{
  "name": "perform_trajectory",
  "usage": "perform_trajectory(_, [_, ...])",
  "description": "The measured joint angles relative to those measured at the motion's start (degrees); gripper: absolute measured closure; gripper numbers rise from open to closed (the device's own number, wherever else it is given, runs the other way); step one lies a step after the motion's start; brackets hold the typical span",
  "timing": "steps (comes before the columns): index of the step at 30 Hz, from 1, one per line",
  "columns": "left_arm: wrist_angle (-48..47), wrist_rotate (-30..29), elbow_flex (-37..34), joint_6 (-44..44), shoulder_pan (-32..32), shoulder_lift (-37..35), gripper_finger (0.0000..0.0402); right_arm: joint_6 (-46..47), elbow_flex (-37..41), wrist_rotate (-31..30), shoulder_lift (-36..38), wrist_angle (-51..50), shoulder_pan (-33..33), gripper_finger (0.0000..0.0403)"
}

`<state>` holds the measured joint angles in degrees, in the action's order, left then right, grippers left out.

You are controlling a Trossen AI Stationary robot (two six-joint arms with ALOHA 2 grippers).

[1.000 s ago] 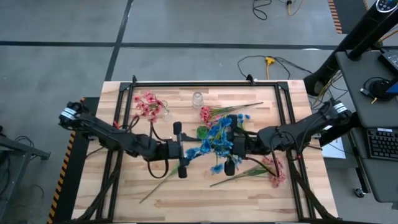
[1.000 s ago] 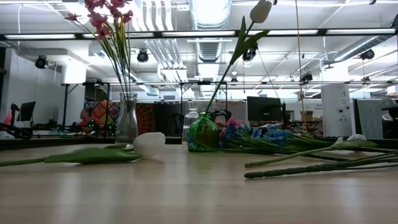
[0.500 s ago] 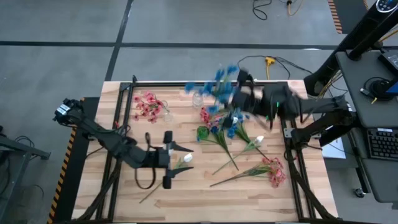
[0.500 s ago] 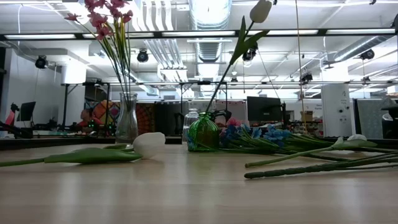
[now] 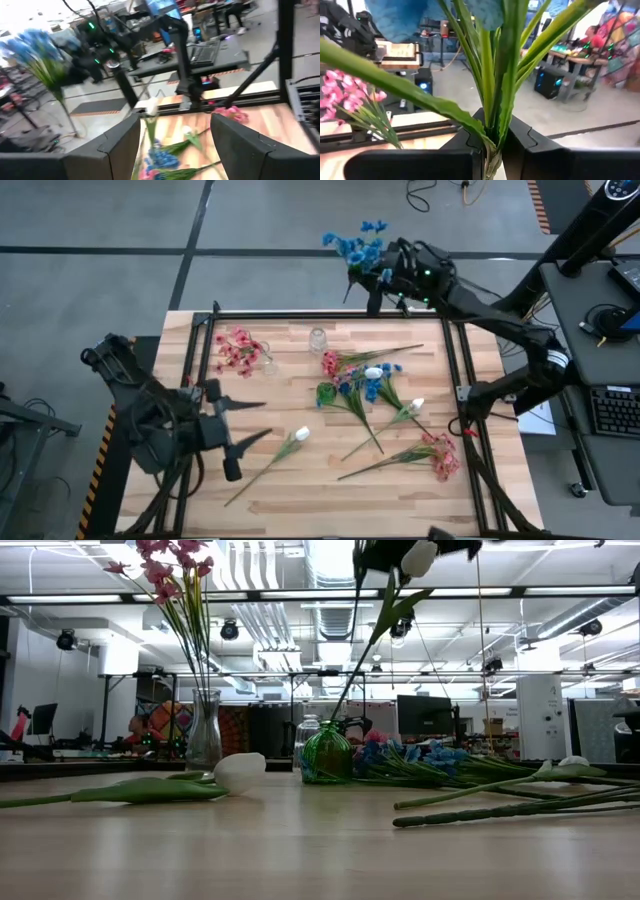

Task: Sort flowers into vase by color
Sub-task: Put the bottom left blue flowers into the right transparent vase

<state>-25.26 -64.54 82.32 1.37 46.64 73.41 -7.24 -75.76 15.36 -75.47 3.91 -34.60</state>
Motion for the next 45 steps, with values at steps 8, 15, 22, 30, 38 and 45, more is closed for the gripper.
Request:
perform_trajectory(8, [-5.80, -0.80, 2.49, -2.78, 0.84, -0.50, 0.0178, -0.56, 9.91, 3.05, -3.74, 17.97, -1.09, 0.0371])
perform_trajectory(15, [-6.25, -0.89, 2.41, -2.97, 0.84, -0.83, 0.0178, 1.37, 13.91, 3.19, -6.19, 23.17, -1.09, 0.0371])
perform_trajectory(22, [-6.27, -0.92, 2.39, -2.97, 0.84, -1.03, 0.0178, 0.92, 14.82, 5.20, -9.56, 25.92, -1.24, 0.0372])
perform_trajectory(30, [-6.37, -0.93, 2.37, -2.97, 0.84, -1.05, 0.0178, 4.85, 14.42, 9.11, -14.61, 31.48, -0.93, 0.0372])
perform_trajectory(38, [-7.32, -0.93, 2.34, -2.99, 0.84, -1.05, 0.0178, 6.79, 14.41, 9.31, -17.02, 35.11, -0.36, 0.0372])
perform_trajectory(45, [-7.95, -0.93, 2.32, -3.05, 0.84, -1.07, 0.0178, 7.29, 14.38, 9.19, -17.91, 35.03, -0.30, 0.0372])
